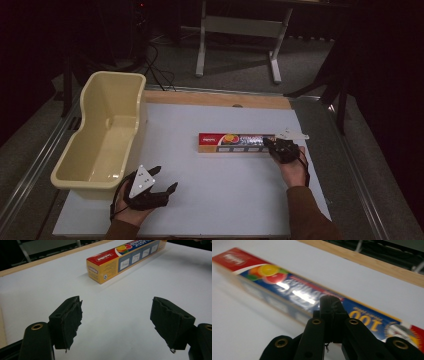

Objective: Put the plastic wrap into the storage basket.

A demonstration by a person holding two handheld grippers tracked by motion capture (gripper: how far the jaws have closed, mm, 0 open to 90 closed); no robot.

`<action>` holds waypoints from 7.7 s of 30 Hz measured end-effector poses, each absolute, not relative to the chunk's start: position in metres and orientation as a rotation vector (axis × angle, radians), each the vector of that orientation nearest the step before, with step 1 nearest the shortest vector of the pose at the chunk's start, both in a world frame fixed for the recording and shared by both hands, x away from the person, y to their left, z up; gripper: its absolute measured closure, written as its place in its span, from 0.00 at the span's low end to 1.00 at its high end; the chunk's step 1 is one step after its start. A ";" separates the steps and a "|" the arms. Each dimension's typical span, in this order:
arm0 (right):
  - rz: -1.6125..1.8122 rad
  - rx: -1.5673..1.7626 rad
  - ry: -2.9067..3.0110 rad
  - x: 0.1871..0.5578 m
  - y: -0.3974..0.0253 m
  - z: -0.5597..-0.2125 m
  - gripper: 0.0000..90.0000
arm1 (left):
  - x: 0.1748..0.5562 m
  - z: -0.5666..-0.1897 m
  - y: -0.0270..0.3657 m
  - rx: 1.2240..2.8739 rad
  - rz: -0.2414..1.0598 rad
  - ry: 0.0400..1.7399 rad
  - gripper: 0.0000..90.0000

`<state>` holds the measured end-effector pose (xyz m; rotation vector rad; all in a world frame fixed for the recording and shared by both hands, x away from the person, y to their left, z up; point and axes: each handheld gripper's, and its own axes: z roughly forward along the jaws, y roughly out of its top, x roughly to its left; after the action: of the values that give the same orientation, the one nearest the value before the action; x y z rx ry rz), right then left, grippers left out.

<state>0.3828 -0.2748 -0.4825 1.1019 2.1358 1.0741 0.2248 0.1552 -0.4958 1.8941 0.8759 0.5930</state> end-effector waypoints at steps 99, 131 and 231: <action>0.642 0.664 2.846 0.392 -0.201 -0.461 0.30 | 0.223 -0.494 0.156 1.879 0.609 0.869 0.31; 0.024 0.603 3.102 0.422 -0.162 -0.496 0.44 | 0.222 -0.495 0.157 1.878 0.603 0.873 0.31; 1.508 1.646 2.787 0.451 -0.094 -0.344 0.46 | 0.223 -0.495 0.156 1.873 0.600 0.873 0.31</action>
<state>0.4513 -0.0939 -0.3439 1.6463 2.7872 1.5085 0.2231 0.1559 -0.4945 1.8732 0.8731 0.5999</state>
